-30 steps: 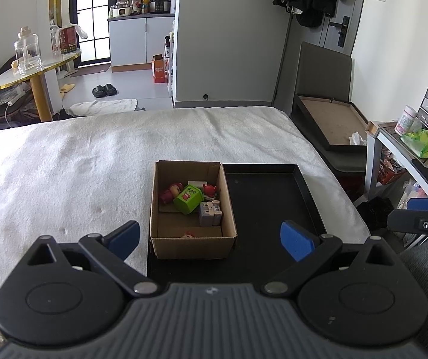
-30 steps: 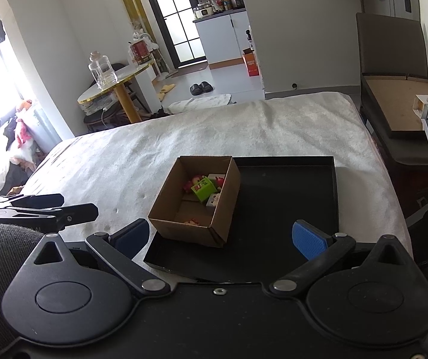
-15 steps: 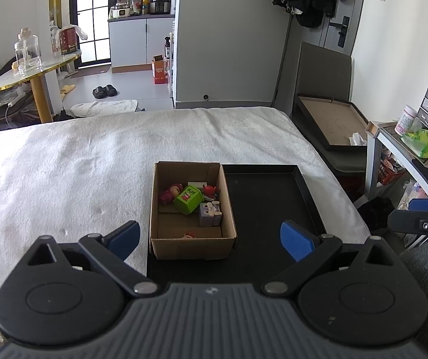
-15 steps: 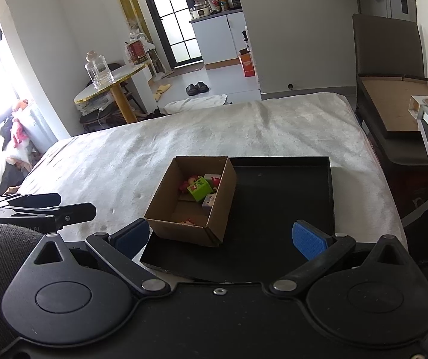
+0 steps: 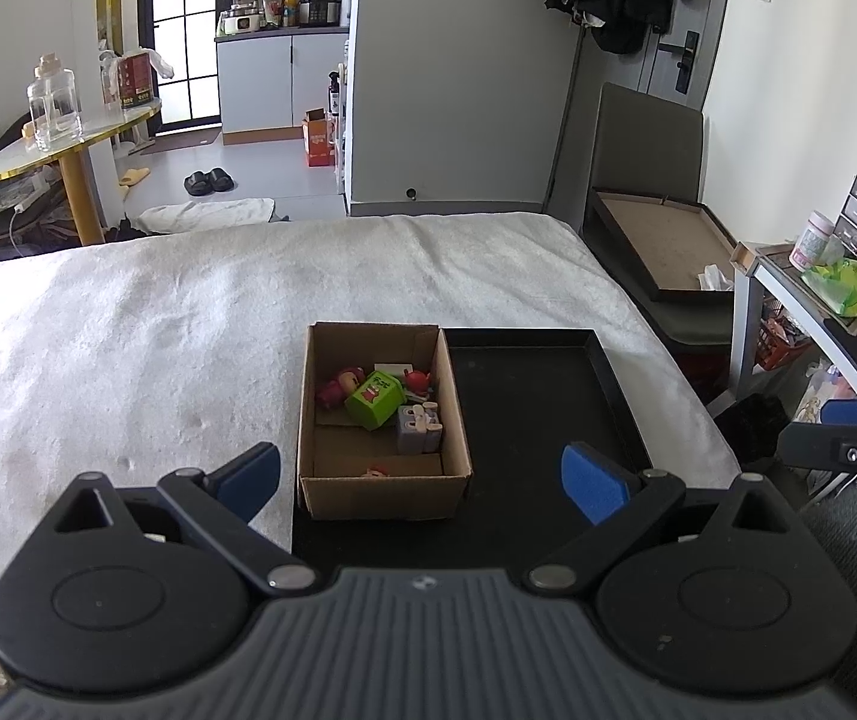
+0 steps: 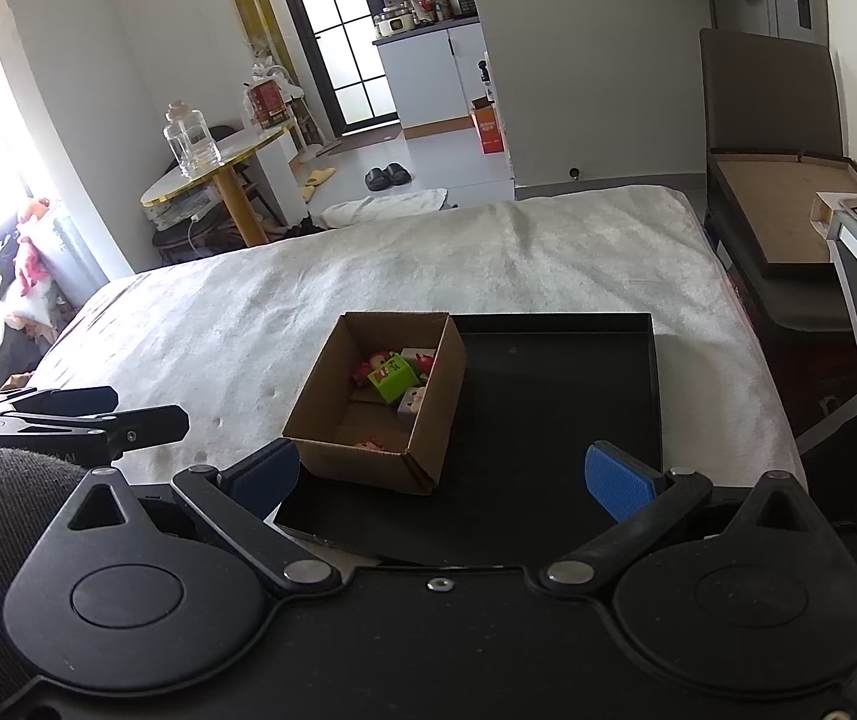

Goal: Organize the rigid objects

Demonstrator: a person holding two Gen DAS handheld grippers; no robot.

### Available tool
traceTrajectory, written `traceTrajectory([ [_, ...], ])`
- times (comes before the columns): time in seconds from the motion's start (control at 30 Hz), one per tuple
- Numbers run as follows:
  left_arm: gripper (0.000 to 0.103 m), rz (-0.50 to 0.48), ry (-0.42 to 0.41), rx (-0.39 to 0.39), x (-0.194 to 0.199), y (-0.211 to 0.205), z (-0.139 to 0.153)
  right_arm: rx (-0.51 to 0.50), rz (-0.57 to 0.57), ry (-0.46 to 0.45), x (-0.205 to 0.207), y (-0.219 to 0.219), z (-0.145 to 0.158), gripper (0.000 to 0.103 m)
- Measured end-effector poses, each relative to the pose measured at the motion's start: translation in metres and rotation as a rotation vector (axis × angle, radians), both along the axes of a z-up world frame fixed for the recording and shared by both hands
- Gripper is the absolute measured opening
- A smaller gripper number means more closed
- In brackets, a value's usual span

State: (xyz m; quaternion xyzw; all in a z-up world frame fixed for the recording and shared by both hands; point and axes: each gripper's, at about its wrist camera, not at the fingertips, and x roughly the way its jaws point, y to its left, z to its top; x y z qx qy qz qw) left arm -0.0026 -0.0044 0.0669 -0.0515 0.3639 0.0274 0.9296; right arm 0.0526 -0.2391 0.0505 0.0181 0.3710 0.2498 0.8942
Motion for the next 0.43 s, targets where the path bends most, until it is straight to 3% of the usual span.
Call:
traceTrajectory([
  [0.43,0.100,0.005,-0.015,0.024,-0.0001,-0.0038,0.0012,0.004,-0.002,0.006,-0.0004,0.0000,-0.0012,0.103],
])
